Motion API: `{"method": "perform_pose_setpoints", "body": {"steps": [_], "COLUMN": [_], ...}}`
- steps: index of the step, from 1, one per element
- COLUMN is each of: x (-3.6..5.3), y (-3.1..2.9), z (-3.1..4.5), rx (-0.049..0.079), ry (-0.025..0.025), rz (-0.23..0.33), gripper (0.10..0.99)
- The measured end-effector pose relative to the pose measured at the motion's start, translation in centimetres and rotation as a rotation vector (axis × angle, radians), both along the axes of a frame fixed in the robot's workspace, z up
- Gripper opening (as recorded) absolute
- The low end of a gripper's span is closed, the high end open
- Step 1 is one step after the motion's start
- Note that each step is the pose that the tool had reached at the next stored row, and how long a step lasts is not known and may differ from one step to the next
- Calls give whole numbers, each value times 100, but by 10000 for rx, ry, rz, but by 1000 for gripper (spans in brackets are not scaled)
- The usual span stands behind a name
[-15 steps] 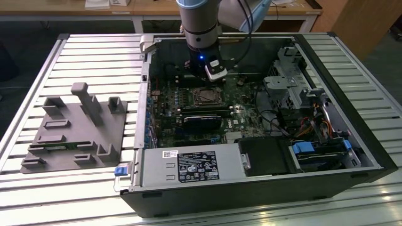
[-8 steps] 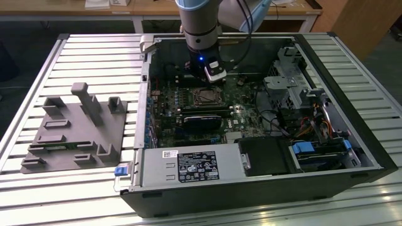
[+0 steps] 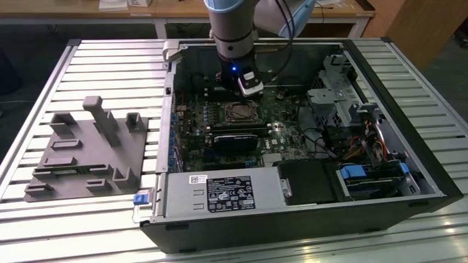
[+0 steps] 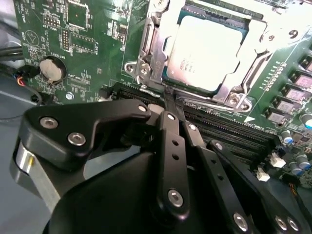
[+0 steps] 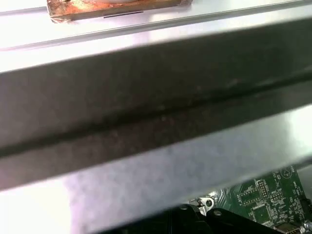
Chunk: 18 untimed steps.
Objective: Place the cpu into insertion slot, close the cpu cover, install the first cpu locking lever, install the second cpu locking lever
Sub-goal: 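Install the first cpu locking lever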
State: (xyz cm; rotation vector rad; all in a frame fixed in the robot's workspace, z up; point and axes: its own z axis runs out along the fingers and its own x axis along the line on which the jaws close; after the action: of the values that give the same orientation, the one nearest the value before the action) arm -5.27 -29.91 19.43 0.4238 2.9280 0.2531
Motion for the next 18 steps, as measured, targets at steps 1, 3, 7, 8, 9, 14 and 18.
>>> {"method": "perform_pose_setpoints", "body": {"steps": [1, 3, 7, 8, 9, 14, 18], "x": [0, 1, 0, 0, 0, 0, 1], "y": [0, 1, 1, 1, 1, 5, 16], "z": [10, 35, 104, 120, 127, 127, 124], "rx": [0, 4, 4, 3, 3, 2, 3], "ry": [-1, -3, -3, -2, -2, -1, -1], "rz": [0, 0, 0, 0, 0, -39, -68], "gripper": [106, 106, 106, 106, 106, 106, 106]}}
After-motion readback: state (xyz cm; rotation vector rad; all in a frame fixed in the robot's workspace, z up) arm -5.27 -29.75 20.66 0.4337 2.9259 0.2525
